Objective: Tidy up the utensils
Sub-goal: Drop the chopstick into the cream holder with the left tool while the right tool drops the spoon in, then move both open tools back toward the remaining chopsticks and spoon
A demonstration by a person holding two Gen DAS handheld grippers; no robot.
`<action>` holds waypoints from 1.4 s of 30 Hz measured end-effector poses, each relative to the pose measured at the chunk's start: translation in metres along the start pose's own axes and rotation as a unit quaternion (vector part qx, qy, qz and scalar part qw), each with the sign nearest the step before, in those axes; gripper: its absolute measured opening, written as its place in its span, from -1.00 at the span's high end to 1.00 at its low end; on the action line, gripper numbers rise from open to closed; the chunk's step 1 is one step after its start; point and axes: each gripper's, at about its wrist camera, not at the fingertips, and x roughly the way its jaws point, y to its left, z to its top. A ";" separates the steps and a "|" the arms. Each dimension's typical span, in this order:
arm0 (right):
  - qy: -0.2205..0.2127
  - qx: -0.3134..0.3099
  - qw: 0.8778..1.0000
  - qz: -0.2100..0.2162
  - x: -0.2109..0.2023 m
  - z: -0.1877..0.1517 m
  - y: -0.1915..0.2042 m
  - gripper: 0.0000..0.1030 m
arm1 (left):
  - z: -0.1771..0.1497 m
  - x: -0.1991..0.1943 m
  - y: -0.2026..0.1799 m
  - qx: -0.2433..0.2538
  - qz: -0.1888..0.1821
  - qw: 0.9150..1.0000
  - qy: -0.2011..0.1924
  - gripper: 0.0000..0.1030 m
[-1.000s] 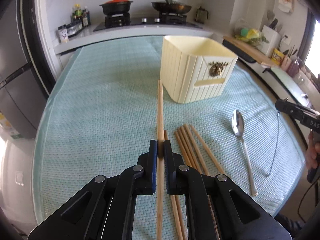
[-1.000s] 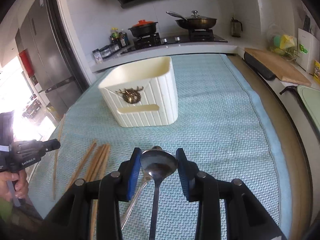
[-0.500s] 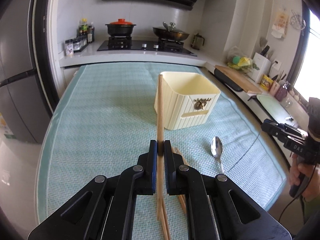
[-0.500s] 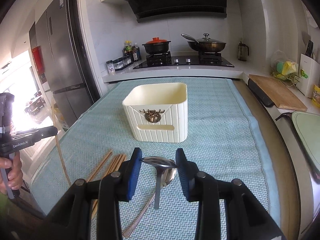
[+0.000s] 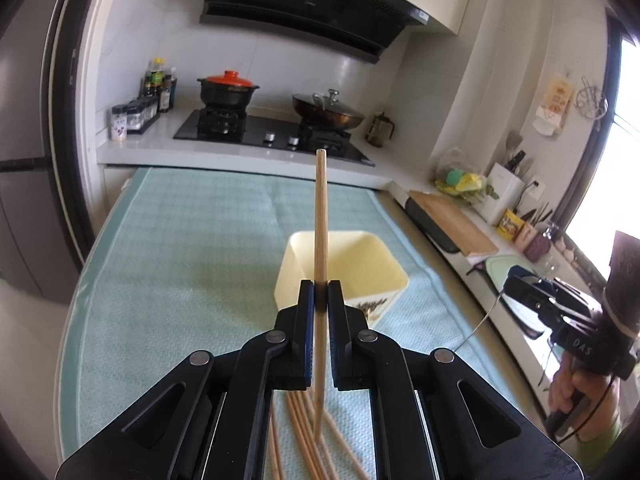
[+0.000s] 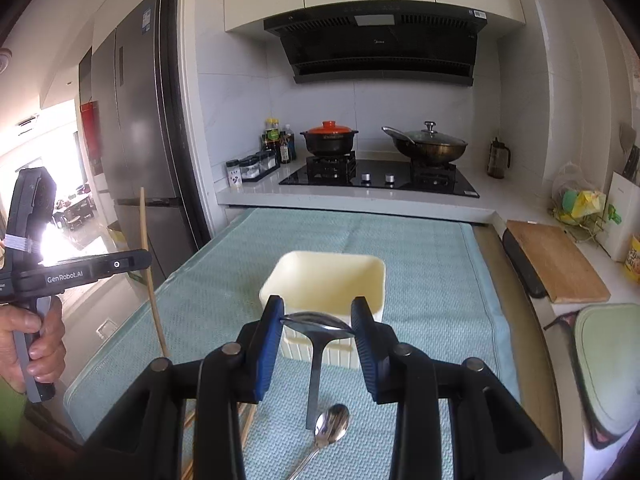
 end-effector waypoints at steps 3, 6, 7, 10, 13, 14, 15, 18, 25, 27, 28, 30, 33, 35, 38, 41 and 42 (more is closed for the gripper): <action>-0.011 -0.002 1.000 -0.003 0.009 0.031 -0.004 0.31 | 0.034 0.011 -0.005 -0.007 -0.004 1.000 -0.017 0.91; -0.021 0.000 1.000 -0.007 0.022 0.060 -0.009 0.31 | 0.067 0.026 -0.012 -0.015 -0.006 0.999 -0.034 0.91; -0.026 0.000 1.000 -0.010 0.026 0.069 -0.010 0.31 | 0.076 0.032 -0.015 -0.016 -0.004 0.999 -0.040 0.91; -0.042 -0.003 0.999 -0.018 0.042 0.089 -0.014 0.31 | 0.095 0.052 -0.025 -0.010 0.007 0.998 -0.054 0.91; -0.039 0.000 0.999 -0.023 0.065 0.097 -0.020 0.31 | 0.102 0.077 -0.033 -0.004 0.019 0.998 -0.054 0.91; -0.032 0.004 0.999 -0.021 0.076 0.097 -0.022 0.31 | 0.102 0.087 -0.034 -0.002 0.024 0.998 -0.049 0.91; -0.021 0.009 1.000 -0.018 0.087 0.094 -0.025 0.31 | 0.101 0.098 -0.036 0.001 0.029 0.999 -0.042 0.91; 0.023 0.024 0.999 -0.012 0.123 0.080 -0.035 0.31 | 0.092 0.127 -0.037 0.008 0.043 0.999 -0.016 0.91; 0.109 0.053 0.993 -0.007 0.177 0.036 -0.049 0.31 | 0.062 0.175 -0.035 0.008 0.058 0.997 0.043 0.91; 0.122 0.061 0.991 -0.009 0.184 0.028 -0.052 0.31 | 0.054 0.183 -0.033 0.008 0.060 0.997 0.055 0.90; 0.127 0.062 0.990 -0.011 0.187 0.025 -0.053 0.31 | 0.052 0.186 -0.033 0.008 0.061 0.996 0.060 0.89; 0.135 0.066 0.989 -0.016 0.191 0.022 -0.053 0.30 | 0.048 0.192 -0.032 0.008 0.064 0.995 0.071 0.89; 0.141 0.069 0.987 -0.016 0.193 0.021 -0.053 0.29 | 0.048 0.192 -0.033 0.007 0.070 0.995 0.076 0.76; 0.134 0.072 0.988 -0.016 0.187 0.026 -0.053 0.08 | 0.049 0.183 -0.032 0.006 0.076 0.995 0.070 0.44; 0.110 0.072 0.991 -0.018 0.166 0.039 -0.052 -0.04 | 0.053 0.154 -0.033 0.013 0.077 0.996 0.047 -0.04; 0.078 0.057 0.995 -0.023 0.132 0.049 -0.048 -0.06 | 0.049 0.109 -0.039 0.039 0.083 0.996 0.013 -0.55; 0.069 0.051 0.996 -0.024 0.118 0.049 -0.047 -0.10 | 0.045 0.092 -0.040 0.051 0.084 0.995 0.002 -0.64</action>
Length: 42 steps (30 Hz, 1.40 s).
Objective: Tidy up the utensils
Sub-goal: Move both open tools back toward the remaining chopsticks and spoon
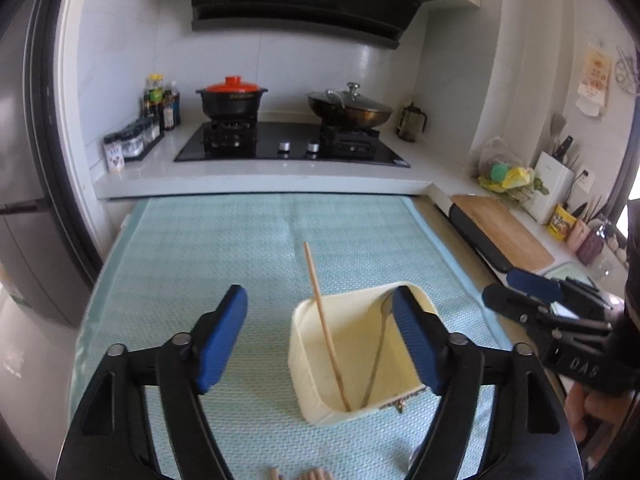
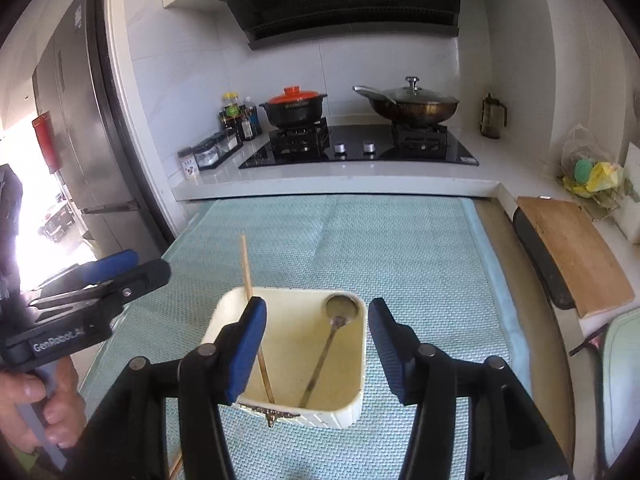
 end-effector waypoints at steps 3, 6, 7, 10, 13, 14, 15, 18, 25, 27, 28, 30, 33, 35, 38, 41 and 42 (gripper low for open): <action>-0.023 -0.014 1.000 -0.001 -0.039 -0.014 0.001 -0.15 | -0.023 -0.051 0.003 0.030 0.014 0.999 -0.038 -0.93; -0.035 -0.029 0.999 -0.003 -0.074 -0.041 0.000 -0.16 | -0.059 -0.089 0.010 0.049 0.023 0.998 -0.041 -0.95; -0.041 -0.034 0.999 -0.006 -0.084 -0.052 0.000 -0.17 | -0.072 -0.098 0.013 0.052 0.021 0.998 -0.036 -0.95; -0.052 -0.042 0.998 -0.023 -0.106 -0.089 -0.003 -0.21 | -0.116 -0.118 0.023 0.038 0.018 0.999 -0.019 -0.95; -0.060 -0.047 0.995 -0.059 -0.118 -0.129 -0.005 -0.21 | -0.159 -0.126 0.031 0.021 0.022 0.999 0.016 -0.95; -0.062 -0.048 0.994 -0.071 -0.121 -0.142 -0.005 -0.21 | -0.173 -0.127 0.033 0.018 0.018 0.999 0.030 -0.95; -0.061 -0.047 0.994 -0.079 -0.122 -0.156 -0.004 -0.21 | -0.187 -0.128 0.034 0.011 0.018 0.999 0.037 -0.95; -0.053 -0.034 0.994 -0.089 -0.124 -0.195 -0.001 -0.21 | -0.225 -0.133 0.035 -0.008 0.042 0.998 0.037 -0.99; -0.042 -0.019 0.993 -0.113 -0.121 -0.270 0.013 -0.21 | -0.270 -0.109 0.032 0.000 0.043 0.996 0.078 -0.99; -0.030 -0.023 0.994 -0.100 -0.118 -0.281 0.019 -0.21 | -0.274 -0.098 0.032 0.003 0.040 0.995 0.088 -0.99; -0.024 -0.027 0.995 -0.096 -0.117 -0.285 0.021 -0.21 | -0.275 -0.092 0.033 0.006 0.044 0.995 0.092 -0.99; -0.016 -0.031 0.995 -0.095 -0.113 -0.288 0.024 -0.21 | -0.276 -0.082 0.037 0.007 0.051 0.994 0.099 -0.99; -0.007 -0.023 0.995 -0.092 -0.108 -0.290 0.026 -0.21 | -0.276 -0.067 0.045 -0.001 0.054 0.992 0.110 -0.99; -0.005 -0.023 0.996 -0.092 -0.107 -0.292 0.029 -0.21 | -0.278 -0.058 0.049 -0.004 0.057 0.991 0.121 -0.99; 0.001 -0.033 0.996 -0.088 -0.104 -0.294 0.034 -0.21 | -0.282 -0.049 0.053 0.000 0.066 0.989 0.135 -0.99; 0.008 -0.038 0.996 -0.084 -0.100 -0.296 0.039 -0.21 | -0.284 -0.043 0.056 0.006 0.075 0.987 0.143 -0.99; 0.009 -0.038 0.996 -0.083 -0.099 -0.296 0.040 -0.21 | -0.285 -0.041 0.056 0.006 0.074 0.986 0.147 -0.99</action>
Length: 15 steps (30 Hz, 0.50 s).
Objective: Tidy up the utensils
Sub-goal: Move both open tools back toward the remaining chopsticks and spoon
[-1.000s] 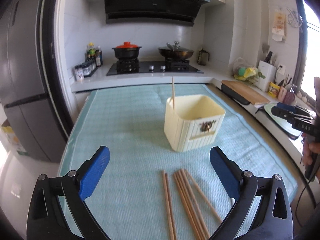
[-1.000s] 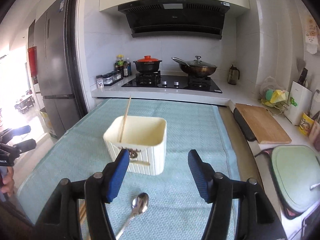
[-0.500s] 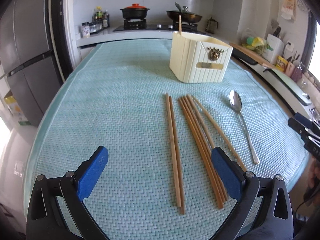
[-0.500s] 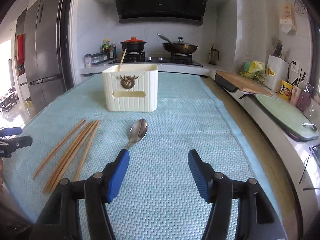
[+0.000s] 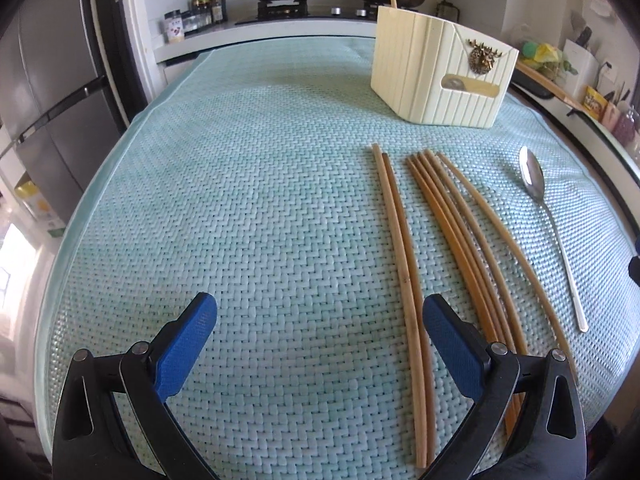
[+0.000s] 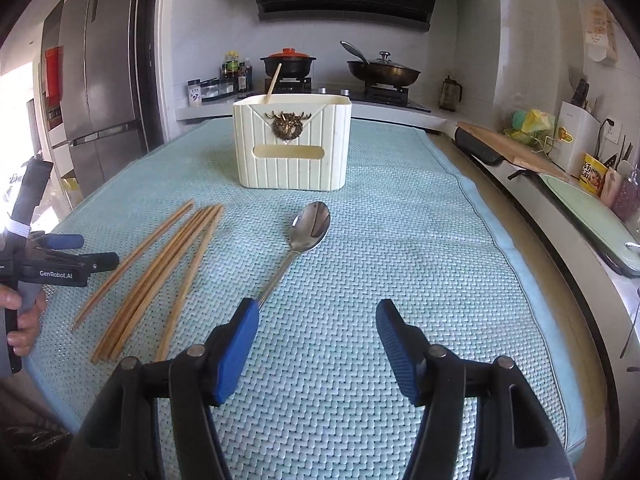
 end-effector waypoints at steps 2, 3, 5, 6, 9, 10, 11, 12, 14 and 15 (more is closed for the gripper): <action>0.001 0.001 1.000 0.000 0.000 -0.001 0.001 -0.21 | 0.000 0.003 0.000 0.001 -0.004 1.000 0.007 -0.99; 0.003 0.001 1.000 0.001 0.001 -0.001 0.001 -0.21 | 0.000 0.004 0.000 0.004 -0.002 1.000 0.009 -0.99; 0.004 0.000 1.000 0.001 0.001 0.000 0.001 -0.21 | 0.001 0.007 0.000 0.006 0.000 1.000 0.013 -0.99; 0.004 0.000 1.000 0.002 0.001 0.000 0.002 -0.21 | 0.002 0.007 0.000 0.005 0.000 1.000 0.014 -0.99; 0.005 -0.002 1.000 0.003 0.000 0.000 0.003 -0.21 | 0.002 0.009 0.004 -0.006 -0.002 1.000 0.017 -0.99; 0.006 -0.003 1.000 0.004 0.000 0.000 0.004 -0.21 | 0.003 0.010 0.005 -0.010 -0.004 1.000 0.020 -0.99; 0.008 -0.004 1.000 0.005 0.001 -0.001 0.005 -0.21 | 0.003 0.010 0.006 -0.012 -0.006 1.000 0.021 -0.99; 0.010 -0.004 1.000 0.006 0.001 -0.001 0.005 -0.21 | 0.003 0.011 0.006 -0.013 -0.007 1.000 0.022 -0.99; 0.015 -0.003 1.000 0.009 0.003 -0.002 0.005 -0.21 | 0.004 0.011 0.005 -0.010 -0.007 1.000 0.022 -0.99; 0.018 -0.002 1.000 0.011 0.004 -0.002 0.005 -0.21 | 0.005 0.011 0.004 -0.008 -0.007 1.000 0.023 -0.99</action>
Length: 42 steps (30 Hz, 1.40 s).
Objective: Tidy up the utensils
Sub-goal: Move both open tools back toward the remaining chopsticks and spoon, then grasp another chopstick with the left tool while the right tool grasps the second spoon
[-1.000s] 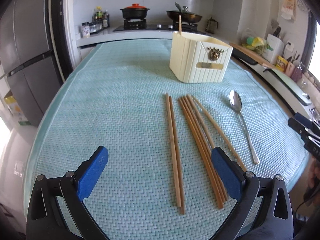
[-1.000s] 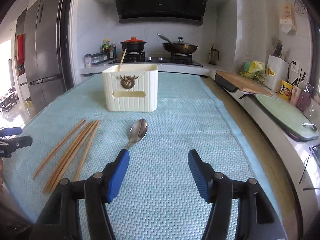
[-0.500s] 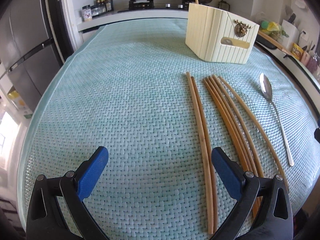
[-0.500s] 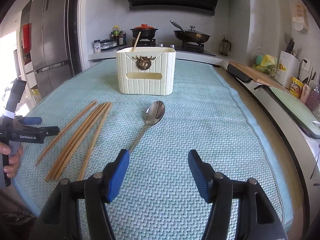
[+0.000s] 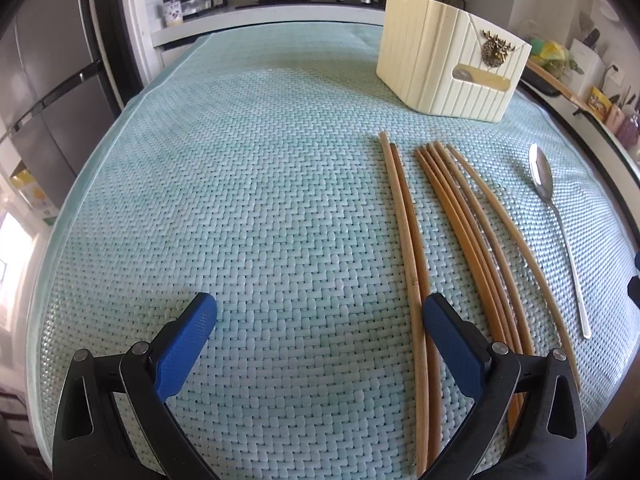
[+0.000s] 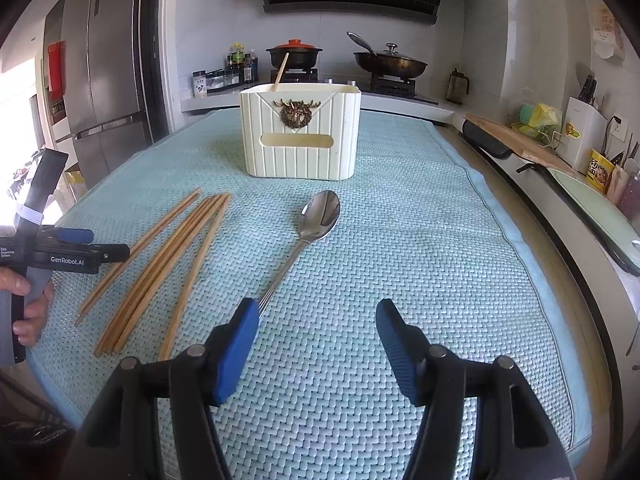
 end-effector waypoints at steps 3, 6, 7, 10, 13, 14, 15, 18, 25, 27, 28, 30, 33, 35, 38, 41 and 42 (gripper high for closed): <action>0.011 0.012 1.000 0.007 0.005 0.001 -0.002 -0.21 | 0.004 0.002 -0.001 0.000 0.002 1.000 0.002 -0.99; 0.025 0.023 0.999 0.006 0.012 0.001 -0.005 -0.21 | 0.007 0.006 -0.001 0.000 0.005 1.000 0.005 -0.99; 0.029 0.027 0.999 0.007 0.015 0.000 -0.006 -0.21 | 0.008 0.009 -0.002 0.004 0.010 1.000 0.008 -0.99; 0.040 0.039 0.998 0.010 0.021 -0.001 -0.009 -0.21 | 0.010 0.011 -0.008 0.017 0.011 1.000 0.008 -0.99; 0.050 0.051 0.997 0.011 0.026 0.000 -0.012 -0.21 | 0.013 0.013 -0.011 0.024 0.010 1.000 0.009 -0.99; 0.052 0.054 0.997 0.012 0.028 0.000 -0.012 -0.21 | 0.015 0.014 -0.011 0.024 0.008 1.000 0.009 -0.99; 0.054 0.057 0.997 0.012 0.030 0.001 -0.013 -0.21 | 0.017 0.015 -0.012 0.023 0.010 1.000 0.009 -0.99; 0.065 0.063 0.996 0.009 0.042 0.003 -0.013 -0.21 | 0.023 0.020 -0.010 0.021 0.011 1.000 0.009 -0.99; 0.080 0.065 0.995 0.008 0.067 0.013 -0.007 -0.21 | 0.032 0.025 -0.010 0.025 0.005 1.000 0.011 -0.99; 0.083 0.058 0.995 0.006 0.074 0.019 -0.004 -0.21 | 0.037 0.029 -0.009 0.027 0.003 1.000 0.012 -0.99; 0.086 0.057 0.995 0.006 0.078 0.022 -0.003 -0.21 | 0.039 0.031 -0.009 0.027 0.003 1.000 0.012 -0.99; 0.092 0.056 0.994 0.006 0.084 0.029 -0.001 -0.22 | 0.046 0.035 -0.009 0.029 0.002 0.999 0.015 -0.99; 0.097 0.054 0.994 0.011 0.093 0.037 0.002 -0.23 | 0.055 0.041 -0.009 0.033 -0.002 0.999 0.020 -0.99; 0.099 0.056 0.993 0.011 0.099 0.042 0.003 -0.24 | 0.061 0.045 -0.010 0.036 -0.004 0.999 0.022 -0.99; 0.100 0.069 0.992 0.016 0.108 0.050 0.001 -0.26 | 0.068 0.050 -0.011 0.040 -0.008 0.999 0.024 -0.99; 0.101 0.065 0.993 0.005 0.121 0.060 0.003 -0.27 | 0.076 0.056 -0.010 0.041 -0.009 0.999 0.026 -0.99; 0.100 0.061 0.993 0.002 0.126 0.063 0.004 -0.27 | 0.078 0.058 -0.010 0.041 -0.009 0.999 0.027 -0.99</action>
